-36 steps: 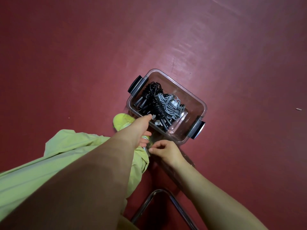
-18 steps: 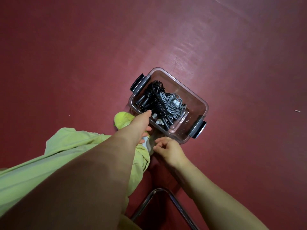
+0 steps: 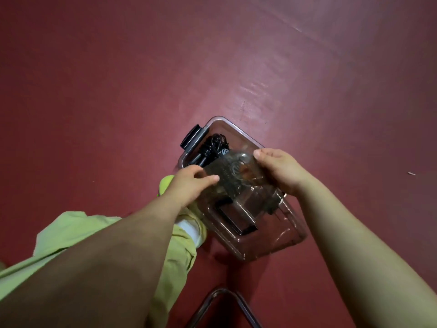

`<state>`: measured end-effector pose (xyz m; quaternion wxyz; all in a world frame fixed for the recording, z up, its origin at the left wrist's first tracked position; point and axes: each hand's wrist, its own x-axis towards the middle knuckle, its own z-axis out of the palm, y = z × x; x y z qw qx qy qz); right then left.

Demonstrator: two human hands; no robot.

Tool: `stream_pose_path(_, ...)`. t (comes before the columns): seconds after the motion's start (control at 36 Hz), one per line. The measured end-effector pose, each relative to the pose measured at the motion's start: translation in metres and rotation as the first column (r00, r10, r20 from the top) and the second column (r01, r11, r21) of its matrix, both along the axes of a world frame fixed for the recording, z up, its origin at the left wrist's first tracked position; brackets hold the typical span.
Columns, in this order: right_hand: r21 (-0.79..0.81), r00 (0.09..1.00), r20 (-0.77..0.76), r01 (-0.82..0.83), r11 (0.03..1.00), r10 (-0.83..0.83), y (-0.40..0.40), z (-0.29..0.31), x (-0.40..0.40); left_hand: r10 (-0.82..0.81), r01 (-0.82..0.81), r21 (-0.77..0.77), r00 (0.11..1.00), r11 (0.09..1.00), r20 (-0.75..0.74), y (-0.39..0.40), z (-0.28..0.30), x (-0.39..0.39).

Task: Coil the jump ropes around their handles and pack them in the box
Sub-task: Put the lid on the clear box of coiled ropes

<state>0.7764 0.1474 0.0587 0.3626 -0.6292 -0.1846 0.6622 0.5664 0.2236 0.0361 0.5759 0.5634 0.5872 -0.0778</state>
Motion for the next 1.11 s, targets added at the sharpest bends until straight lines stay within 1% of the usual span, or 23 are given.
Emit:
stream_pose_path(0.03,-0.001,1.000,0.005,0.008,1.000,-0.008,0.002,-0.002,0.003,0.055,-0.055,0.030,0.998,0.998,-0.002,0.004,-0.003,-0.003)
stream_pose_path(0.06,-0.008,0.998,0.057,-0.005,1.000,0.005,0.002,-0.004,0.007,0.123,-0.123,0.043,0.992,0.992,0.002,0.008,-0.007,-0.003)
stream_pose_path(0.11,-0.052,0.969,0.235,-0.071,0.996,0.081,0.000,-0.006,0.015,0.247,-0.247,0.054,0.969,0.967,0.006,0.016,-0.010,-0.005)
stream_pose_path(0.14,-0.085,0.942,0.316,-0.086,0.993,0.109,-0.003,-0.009,0.020,0.284,-0.284,0.051,0.959,0.957,0.014,0.021,-0.012,-0.007)
stream_pose_path(0.17,-0.117,0.920,0.372,-0.086,0.989,0.124,-0.008,-0.013,0.025,0.286,-0.287,0.049,0.958,0.957,0.016,0.027,-0.015,-0.008)
stream_pose_path(0.19,-0.146,0.907,0.400,-0.077,0.986,0.130,-0.014,-0.016,0.029,0.285,-0.286,0.045,0.958,0.957,0.022,0.031,-0.018,-0.009)
stream_pose_path(0.22,-0.177,0.904,0.405,-0.067,0.982,0.135,-0.022,-0.020,0.033,0.289,-0.290,0.045,0.957,0.956,0.023,0.036,-0.021,-0.011)
stream_pose_path(0.28,-0.225,0.931,0.356,-0.006,0.974,0.087,-0.041,-0.030,0.037,0.312,-0.312,0.039,0.950,0.949,0.011,0.042,-0.027,-0.012)
stream_pose_path(0.31,-0.248,0.950,0.312,0.051,0.967,0.029,-0.051,-0.035,0.037,0.306,-0.305,0.048,0.952,0.951,0.003,0.044,-0.030,-0.012)
stream_pose_path(0.36,-0.267,0.966,0.213,0.204,0.942,-0.149,-0.070,-0.046,0.034,0.255,-0.255,0.066,0.967,0.965,0.008,0.047,-0.032,-0.007)
stream_pose_path(0.42,-0.235,0.935,0.151,0.350,0.907,-0.322,-0.085,-0.058,0.026,0.227,-0.230,0.083,0.973,0.970,0.051,0.050,-0.033,0.001)
stream_pose_path(0.47,-0.192,0.879,0.192,0.470,0.862,-0.437,-0.093,-0.068,0.014,0.219,-0.224,0.075,0.973,0.972,0.070,0.055,-0.033,0.009)
stream_pose_path(0.53,-0.148,0.823,0.258,0.552,0.821,-0.507,-0.096,-0.074,0.002,0.230,-0.234,0.057,0.971,0.971,0.066,0.059,-0.037,0.014)
stream_pose_path(0.67,-0.100,0.751,0.301,0.637,0.764,-0.587,-0.091,-0.085,-0.012,0.290,-0.293,0.049,0.956,0.955,0.052,0.060,-0.047,0.019)
stream_pose_path(0.72,-0.081,0.718,0.292,0.677,0.732,-0.632,-0.090,-0.086,-0.012,0.338,-0.341,0.051,0.939,0.939,0.056,0.061,-0.049,0.023)
stream_pose_path(0.78,-0.056,0.702,0.296,0.689,0.722,-0.647,-0.093,-0.088,-0.012,0.363,-0.365,0.052,0.930,0.929,0.053,0.062,-0.052,0.027)
stream_pose_path(0.86,-0.020,0.687,0.362,0.681,0.732,-0.630,-0.096,-0.092,-0.010,0.308,-0.310,0.100,0.951,0.945,0.038,0.062,-0.055,0.032)
stream_pose_path(0.92,-0.006,0.690,0.421,0.652,0.759,-0.589,-0.094,-0.095,-0.010,0.256,-0.253,0.185,0.967,0.950,0.005,0.063,-0.057,0.034)
stream_pose_path(1.03,0.000,0.661,0.551,0.610,0.792,-0.509,-0.090,-0.099,-0.010,0.140,-0.078,0.331,0.976,0.940,-0.166,0.063,-0.062,0.038)
stream_pose_path(1.06,-0.002,0.651,0.570,0.610,0.792,-0.500,-0.089,-0.098,-0.009,0.116,-0.034,0.351,0.970,0.936,-0.215,0.064,-0.064,0.038)
stream_pose_path(1.11,-0.001,0.634,0.595,0.615,0.788,-0.494,-0.088,-0.098,-0.010,0.107,-0.007,0.339,0.955,0.941,-0.277,0.065,-0.064,0.038)
